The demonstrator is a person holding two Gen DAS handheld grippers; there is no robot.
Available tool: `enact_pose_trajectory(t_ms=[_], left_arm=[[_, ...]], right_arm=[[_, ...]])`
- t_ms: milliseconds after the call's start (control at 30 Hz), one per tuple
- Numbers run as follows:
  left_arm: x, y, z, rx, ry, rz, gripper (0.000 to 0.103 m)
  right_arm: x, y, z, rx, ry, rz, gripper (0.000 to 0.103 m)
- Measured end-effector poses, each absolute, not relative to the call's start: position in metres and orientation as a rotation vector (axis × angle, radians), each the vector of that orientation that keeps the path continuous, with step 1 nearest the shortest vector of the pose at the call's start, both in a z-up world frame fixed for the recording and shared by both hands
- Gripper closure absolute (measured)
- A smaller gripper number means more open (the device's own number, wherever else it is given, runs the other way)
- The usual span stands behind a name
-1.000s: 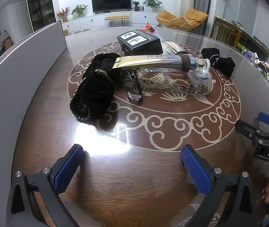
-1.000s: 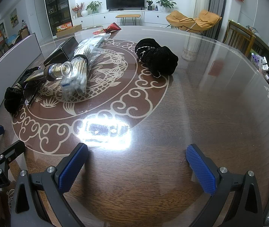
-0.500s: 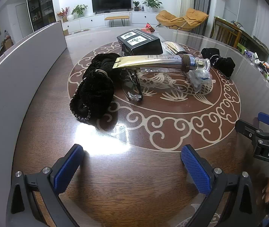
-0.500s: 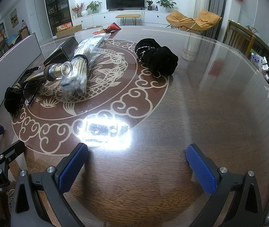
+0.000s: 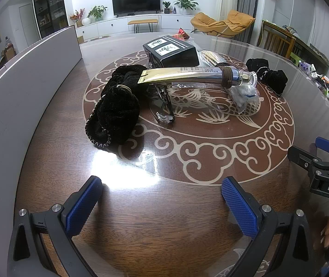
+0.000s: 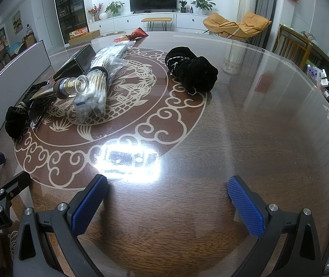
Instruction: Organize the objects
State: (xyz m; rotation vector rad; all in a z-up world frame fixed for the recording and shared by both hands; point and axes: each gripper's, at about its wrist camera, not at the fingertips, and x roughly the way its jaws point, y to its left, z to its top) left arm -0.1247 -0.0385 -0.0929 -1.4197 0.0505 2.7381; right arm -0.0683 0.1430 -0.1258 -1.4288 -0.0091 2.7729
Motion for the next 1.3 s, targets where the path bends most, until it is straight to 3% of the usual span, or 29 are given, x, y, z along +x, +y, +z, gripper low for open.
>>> enact_pose_trajectory(t_ms=[1167, 1300], left_arm=[[-0.130, -0.042, -0.094, -1.462, 0.065, 2.715, 0.000], [-0.127, -0.061, -0.064, -1.404, 0.090, 2.790, 0.000]], right_arm=[[-0.069, 0.143, -0.126, -1.428, -0.008, 2.772, 0.000], [-0.068, 0.143, -0.126, -1.428, -0.008, 2.772, 0.000]])
